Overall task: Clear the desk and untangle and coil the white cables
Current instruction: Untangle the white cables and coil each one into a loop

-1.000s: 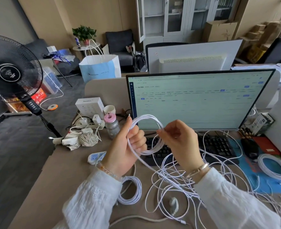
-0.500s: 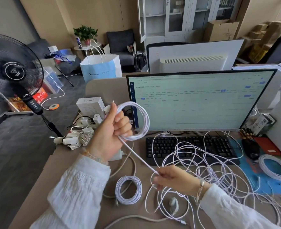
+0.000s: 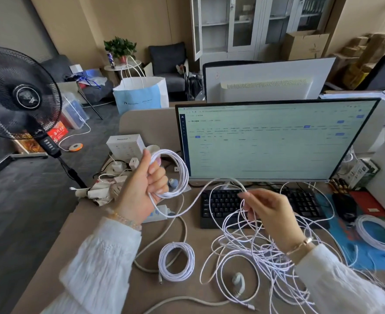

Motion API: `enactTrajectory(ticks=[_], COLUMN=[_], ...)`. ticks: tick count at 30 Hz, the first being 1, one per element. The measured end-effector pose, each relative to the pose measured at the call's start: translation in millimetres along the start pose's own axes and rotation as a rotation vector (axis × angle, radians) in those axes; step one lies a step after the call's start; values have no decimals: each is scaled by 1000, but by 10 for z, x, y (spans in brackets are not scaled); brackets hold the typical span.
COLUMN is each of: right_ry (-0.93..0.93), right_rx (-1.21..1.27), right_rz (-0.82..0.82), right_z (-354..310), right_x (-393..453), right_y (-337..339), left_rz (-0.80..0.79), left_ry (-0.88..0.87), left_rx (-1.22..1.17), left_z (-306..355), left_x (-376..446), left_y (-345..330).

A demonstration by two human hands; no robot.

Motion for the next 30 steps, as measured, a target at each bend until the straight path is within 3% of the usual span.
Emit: enactTrajectory(ticks=[5,9,16,20,27,30], right_ry=[119,194,245,292,430,432], right_rx=[182,216,155,64,-74,-91], right_rz=[59,96,204,292,431,429], right_z=[-694,-849,-669,-686,-932,-948], right_x=[-56,-140,-231,-226,-78,-5], right_y=[-189,-436,-705,-666,-346,-276], left_rz=[-13,-51,-53,-96,-51,-58], left_ry=[-25,-57,87,143,54,73], left_rx=[179,333,100,79,231,186], left_z=[-269,-444,-655,-697,-621,-620], left_x=[-31,-115,-200,-250,-232,-230], left_y=[-113,-245,-414,-460,-335,-318])
Point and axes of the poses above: each hand's wrist, its own x-axis towards the middle knuckle, its own y-axis out of the back of the hand, z = x × y, the point moved 8 cm from there along x, towards the middle knuckle, and after that the axes turned 2 degrees about -x, right-handed, at the moved point
